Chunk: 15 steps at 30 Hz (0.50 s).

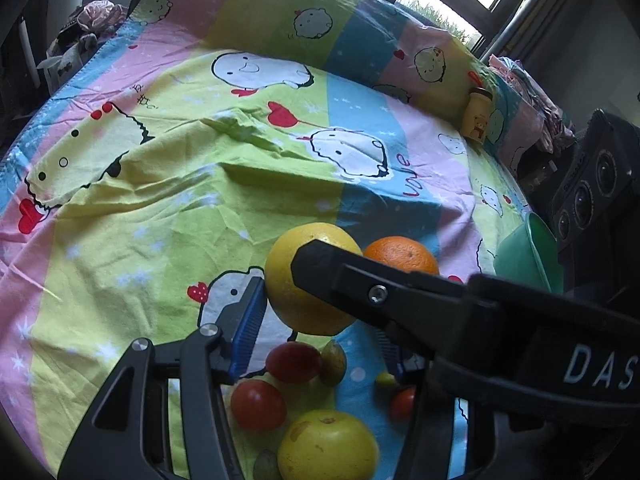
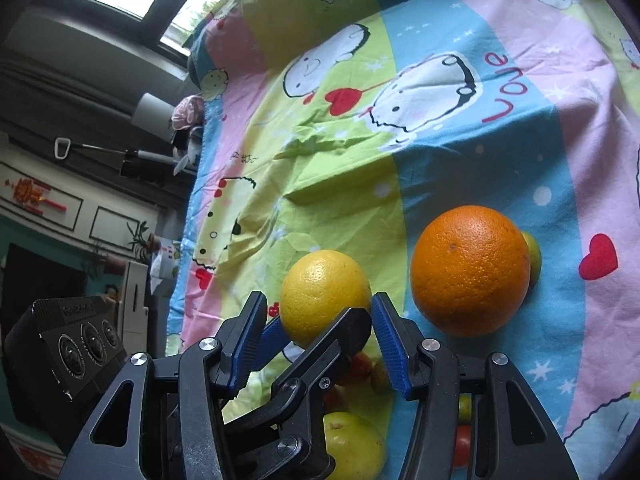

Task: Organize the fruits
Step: 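Close the right tool on the yellow grapefruit, then lift the grapefruit with the right tool and carry it over the green basin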

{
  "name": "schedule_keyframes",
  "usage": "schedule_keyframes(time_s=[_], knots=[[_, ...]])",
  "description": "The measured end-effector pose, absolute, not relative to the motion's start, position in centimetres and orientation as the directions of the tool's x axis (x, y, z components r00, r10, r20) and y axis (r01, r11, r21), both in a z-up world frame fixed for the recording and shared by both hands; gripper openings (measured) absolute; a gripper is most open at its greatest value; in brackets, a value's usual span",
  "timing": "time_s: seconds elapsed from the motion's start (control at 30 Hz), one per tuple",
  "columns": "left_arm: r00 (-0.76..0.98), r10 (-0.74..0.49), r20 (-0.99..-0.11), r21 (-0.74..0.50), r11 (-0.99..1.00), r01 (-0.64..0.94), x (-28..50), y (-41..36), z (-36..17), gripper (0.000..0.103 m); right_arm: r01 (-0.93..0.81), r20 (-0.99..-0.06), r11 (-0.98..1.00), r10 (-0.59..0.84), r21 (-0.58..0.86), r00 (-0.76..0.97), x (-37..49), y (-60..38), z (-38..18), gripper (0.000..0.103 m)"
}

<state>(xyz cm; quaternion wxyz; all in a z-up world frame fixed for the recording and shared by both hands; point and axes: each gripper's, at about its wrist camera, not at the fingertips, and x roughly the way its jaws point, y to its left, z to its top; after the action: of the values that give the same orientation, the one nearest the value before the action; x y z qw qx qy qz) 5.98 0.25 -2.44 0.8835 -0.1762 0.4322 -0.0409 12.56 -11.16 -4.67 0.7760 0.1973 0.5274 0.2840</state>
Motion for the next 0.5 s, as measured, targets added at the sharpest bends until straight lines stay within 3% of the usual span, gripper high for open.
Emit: schedule_keyframes(time_s=[0.5], knots=[[0.691,-0.224,-0.688,-0.326,0.945,-0.018,5.0,-1.5,-0.1,0.052,-0.276,-0.655,0.753,0.657,0.598,0.374,11.1,-12.9,-2.0,0.057]])
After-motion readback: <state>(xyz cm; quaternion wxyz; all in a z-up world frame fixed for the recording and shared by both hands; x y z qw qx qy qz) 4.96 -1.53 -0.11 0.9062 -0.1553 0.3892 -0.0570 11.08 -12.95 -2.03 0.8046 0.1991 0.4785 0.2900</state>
